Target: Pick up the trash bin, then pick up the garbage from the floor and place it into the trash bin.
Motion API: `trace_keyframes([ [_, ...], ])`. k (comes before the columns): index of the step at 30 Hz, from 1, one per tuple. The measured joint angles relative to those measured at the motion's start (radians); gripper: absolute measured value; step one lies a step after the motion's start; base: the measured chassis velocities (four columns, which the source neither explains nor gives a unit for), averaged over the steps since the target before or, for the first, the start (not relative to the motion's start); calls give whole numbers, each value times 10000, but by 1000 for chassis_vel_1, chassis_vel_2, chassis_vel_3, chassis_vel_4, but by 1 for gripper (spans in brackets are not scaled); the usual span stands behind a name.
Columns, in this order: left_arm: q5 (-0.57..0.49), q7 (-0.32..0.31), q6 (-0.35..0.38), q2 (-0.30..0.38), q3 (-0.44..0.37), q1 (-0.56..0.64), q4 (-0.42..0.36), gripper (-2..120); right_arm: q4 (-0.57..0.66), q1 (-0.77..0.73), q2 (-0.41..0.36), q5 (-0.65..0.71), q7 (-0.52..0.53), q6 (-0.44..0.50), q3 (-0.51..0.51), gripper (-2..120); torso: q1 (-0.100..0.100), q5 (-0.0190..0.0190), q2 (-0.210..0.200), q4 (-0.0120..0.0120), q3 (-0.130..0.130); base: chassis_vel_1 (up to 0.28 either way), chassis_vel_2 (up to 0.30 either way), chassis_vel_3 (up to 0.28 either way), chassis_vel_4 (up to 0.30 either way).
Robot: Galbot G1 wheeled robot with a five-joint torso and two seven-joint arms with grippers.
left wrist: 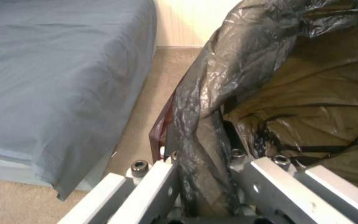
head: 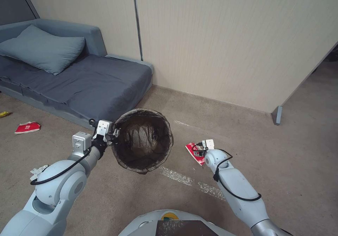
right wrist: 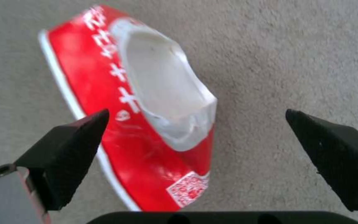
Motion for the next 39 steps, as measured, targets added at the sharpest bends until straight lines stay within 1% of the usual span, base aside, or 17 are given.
trace_keyframes([
  [7, 13, 28, 0, 31, -41, 48, -7, 0, -619, 258, 92, -347, -149, 182, -10, 100, 0, 1, 0, 1, 0, 0, 0, 0, 0],
  [18, 69, 48, 0, 21, 22, -4, 61, 0, -984, 466, 114, -495, -165, 221, -113, 100, 0, 1, 0, 1, 0, 0, 0, 0, 0],
  [20, 69, 68, 0, 40, 25, -9, 61, 0, -1018, 476, 123, -577, -178, 246, -112, 92, 0, 1, 0, 1, 0, 0, 0, 0, 0],
  [21, 69, 68, 0, 40, 25, -9, 61, 0, -1018, 476, 123, -577, -178, 246, -112, 92, 0, 1, 0, 1, 0, 0, 0, 0, 0],
  [24, 60, 71, 0, 84, 26, -37, 61, 0, -992, 469, 103, -690, -215, 312, -128, 82, 0, 1, 0, 1, 0, 0, 0, 0, 0],
  [25, 60, 71, 0, 84, 26, -37, 61, 0, -992, 469, 103, -690, -215, 312, -128, 82, 0, 1, 0, 1, 0, 0, 0, 0, 0],
  [26, 55, 73, 0, 95, 30, -50, 62, 0, -955, 461, 96, -709, -220, 314, -139, 73, 0, 1, 0, 1, 0, 0, 0, 0, 0],
  [27, 51, 74, 0, 101, 54, -76, 88, 0, -872, 440, 92, -737, -221, 315, -158, 67, 0, 1, 0, 1, 0, 0, 0, 0, 0],
  [28, 51, 74, 0, 101, 54, -76, 88, 0, -872, 440, 92, -737, -221, 315, -158, 67, 0, 1, 0, 1, 0, 0, 0, 0, 0],
  [30, 51, 78, 0, 101, 92, -92, 101, 0, -766, 407, 69, -753, -221, 316, -184, 58, 0, 1, 0, 2, 0, 0, 0, 0, 0],
  [32, 49, 82, 0, 110, 99, -104, 100, 0, -697, 395, 33, -770, -225, 317, -208, 57, 0, 1, 0, 1, 0, 0, 0, 0, 0],
  [34, 39, 82, 0, 122, 99, -137, 105, 0, -611, 398, -28, -797, -231, 318, -216, 43, 0, 1, 0, 0, 0, 0, 0, 0, 0],
  [35, 39, 82, 0, 122, 99, -137, 105, 0, -611, 398, -28, -797, -231, 318, -216, 43, 0, 1, 0, 0, 0, 0, 0, 0, 0],
  [37, 37, 83, 0, 121, 105, -134, 105, 0, -562, 402, -48, -837, -223, 318, -212, 32, 0, 1, 0, 1, 0, 0, 0, 0, 0],
  [39, 37, 83, 0, 119, 104, -135, 108, 0, -542, 401, -64, -864, -219, 318, -211, 30, 0, 1, 0, 1, 0, 0, 0, 0, 0],
])
